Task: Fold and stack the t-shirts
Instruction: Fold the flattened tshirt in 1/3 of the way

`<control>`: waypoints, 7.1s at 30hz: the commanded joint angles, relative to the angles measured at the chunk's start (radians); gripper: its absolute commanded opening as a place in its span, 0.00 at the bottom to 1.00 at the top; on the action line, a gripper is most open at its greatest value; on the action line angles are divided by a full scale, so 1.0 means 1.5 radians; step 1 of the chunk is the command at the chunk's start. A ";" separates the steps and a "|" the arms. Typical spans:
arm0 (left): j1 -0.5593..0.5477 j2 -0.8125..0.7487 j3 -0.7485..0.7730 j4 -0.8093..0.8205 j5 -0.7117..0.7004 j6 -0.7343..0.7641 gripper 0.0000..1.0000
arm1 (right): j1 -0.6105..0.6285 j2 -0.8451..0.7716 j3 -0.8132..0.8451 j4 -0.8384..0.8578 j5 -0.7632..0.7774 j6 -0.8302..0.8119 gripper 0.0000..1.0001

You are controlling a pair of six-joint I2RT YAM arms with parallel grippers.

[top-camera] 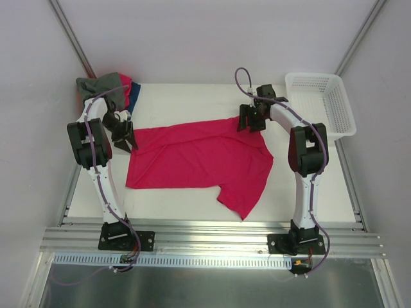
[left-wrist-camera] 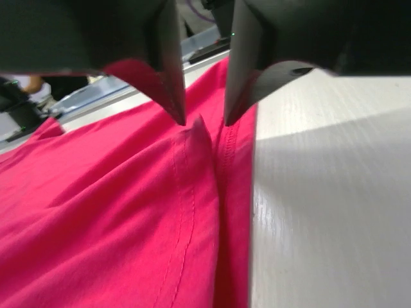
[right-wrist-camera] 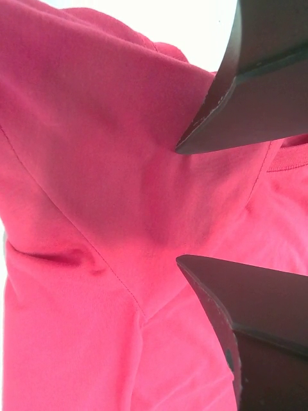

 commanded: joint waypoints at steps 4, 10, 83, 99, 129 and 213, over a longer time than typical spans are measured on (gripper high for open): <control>0.006 -0.025 0.032 -0.026 0.007 0.009 0.80 | 0.007 -0.041 0.002 0.003 -0.002 -0.010 0.68; 0.009 -0.058 0.098 -0.008 0.061 0.018 0.92 | 0.008 -0.058 0.006 -0.002 -0.003 -0.026 0.68; -0.188 -0.039 0.170 -0.022 0.088 0.002 0.82 | 0.040 -0.199 -0.200 -0.039 -0.045 0.043 0.72; -0.176 0.051 0.231 0.017 0.018 -0.030 0.82 | 0.041 -0.143 -0.110 0.022 -0.047 0.054 0.71; -0.131 0.203 0.398 0.107 -0.048 -0.056 0.85 | -0.021 0.132 0.213 0.053 0.110 0.017 0.75; -0.220 0.132 0.384 0.342 -0.207 -0.080 0.98 | -0.029 0.135 0.243 0.037 0.022 0.087 0.80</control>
